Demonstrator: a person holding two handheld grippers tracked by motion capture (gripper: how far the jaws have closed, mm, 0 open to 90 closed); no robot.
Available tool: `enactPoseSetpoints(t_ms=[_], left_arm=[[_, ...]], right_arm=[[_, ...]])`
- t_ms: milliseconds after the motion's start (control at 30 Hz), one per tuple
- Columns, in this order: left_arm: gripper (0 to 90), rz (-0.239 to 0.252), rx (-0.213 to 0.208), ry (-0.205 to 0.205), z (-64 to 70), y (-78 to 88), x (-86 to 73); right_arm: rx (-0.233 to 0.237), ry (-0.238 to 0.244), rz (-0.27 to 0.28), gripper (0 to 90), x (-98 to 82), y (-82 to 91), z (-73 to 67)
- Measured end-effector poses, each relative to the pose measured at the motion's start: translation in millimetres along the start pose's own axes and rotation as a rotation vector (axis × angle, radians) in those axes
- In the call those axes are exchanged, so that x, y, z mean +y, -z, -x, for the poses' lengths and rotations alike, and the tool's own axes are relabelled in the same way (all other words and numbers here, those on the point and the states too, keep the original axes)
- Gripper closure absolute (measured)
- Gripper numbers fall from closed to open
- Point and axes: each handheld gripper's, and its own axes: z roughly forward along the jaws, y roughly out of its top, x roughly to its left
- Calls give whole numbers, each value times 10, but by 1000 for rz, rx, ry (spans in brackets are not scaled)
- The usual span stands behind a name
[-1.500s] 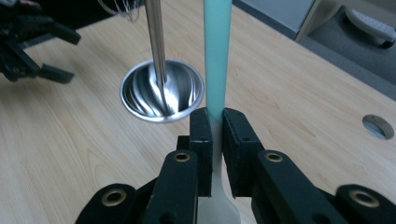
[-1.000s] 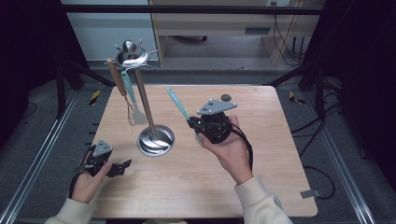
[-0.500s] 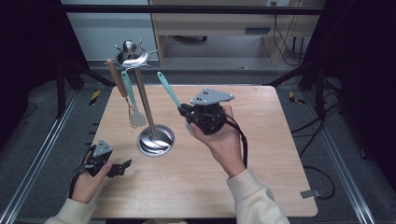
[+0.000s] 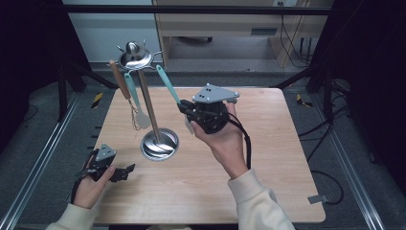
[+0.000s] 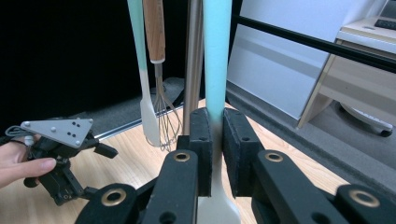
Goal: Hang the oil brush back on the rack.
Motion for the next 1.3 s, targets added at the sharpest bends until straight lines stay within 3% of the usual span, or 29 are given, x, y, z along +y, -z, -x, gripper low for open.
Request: enactPoseSetpoints(t_ms=[433,1300], left_arm=[[64,2,-2,0,2,6,-2],[64,2,-4,1,13,-2,-2]], right_arm=[[18,8,-14,826,23,-69,-19],[25,-34,16,823,-51,-297,-48]])
